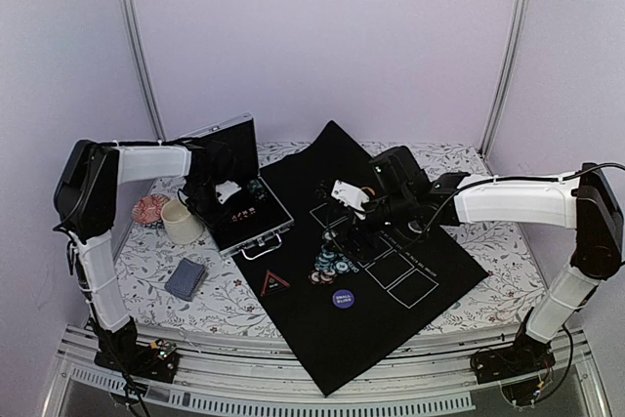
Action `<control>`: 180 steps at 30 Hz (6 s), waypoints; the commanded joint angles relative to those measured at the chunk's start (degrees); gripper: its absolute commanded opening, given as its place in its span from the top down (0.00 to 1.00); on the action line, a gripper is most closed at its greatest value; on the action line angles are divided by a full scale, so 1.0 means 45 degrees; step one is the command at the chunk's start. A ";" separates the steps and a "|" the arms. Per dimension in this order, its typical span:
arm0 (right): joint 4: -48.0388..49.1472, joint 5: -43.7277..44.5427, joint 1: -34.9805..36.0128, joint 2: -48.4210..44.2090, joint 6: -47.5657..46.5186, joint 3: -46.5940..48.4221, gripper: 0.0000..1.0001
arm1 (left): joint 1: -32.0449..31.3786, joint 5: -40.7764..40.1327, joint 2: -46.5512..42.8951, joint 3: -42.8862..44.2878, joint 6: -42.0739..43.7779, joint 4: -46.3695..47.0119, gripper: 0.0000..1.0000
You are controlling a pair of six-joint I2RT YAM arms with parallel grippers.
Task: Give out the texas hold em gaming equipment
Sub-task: Pick up the pile of poker chips from the chip case, then pass from the left arm to the right
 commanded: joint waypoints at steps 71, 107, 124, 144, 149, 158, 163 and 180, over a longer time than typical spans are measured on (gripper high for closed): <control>-0.1478 0.0112 -0.0039 0.0534 0.0168 0.1403 0.07 | -0.0001 0.2807 -0.1075 0.0359 -0.0617 0.1061 1.00; -0.1262 0.0874 -0.2759 -0.0373 -0.2266 0.1087 0.09 | -0.4473 0.9841 0.4551 0.5056 -1.4915 1.2121 1.00; 0.0127 -0.0093 -0.3673 0.2239 -0.2554 0.2301 0.30 | -0.4655 1.0164 0.3970 0.3510 -1.6599 1.4626 1.00; 0.0968 -0.0826 -0.3941 0.3195 -0.2380 0.2445 0.42 | -0.4814 1.0089 0.3691 0.3081 -1.7195 1.5643 1.00; 0.1210 -0.0749 -0.3956 0.3220 -0.2221 0.2394 0.53 | -0.4835 1.0098 0.3694 0.3024 -1.7217 1.5662 1.00; 0.0896 0.0278 -0.4053 0.3260 -0.1670 0.2531 0.94 | -0.4890 1.0123 0.3960 0.2921 -1.7446 1.5923 1.00; 0.0165 0.0923 -0.4333 0.3021 -0.0428 0.2031 0.97 | -0.5096 1.0055 0.5270 0.4178 -1.7277 1.5136 1.00; -0.0669 0.1729 -0.5774 0.3902 0.1500 0.0614 0.98 | -0.5491 0.9211 0.8492 0.7430 -1.6868 1.3152 0.61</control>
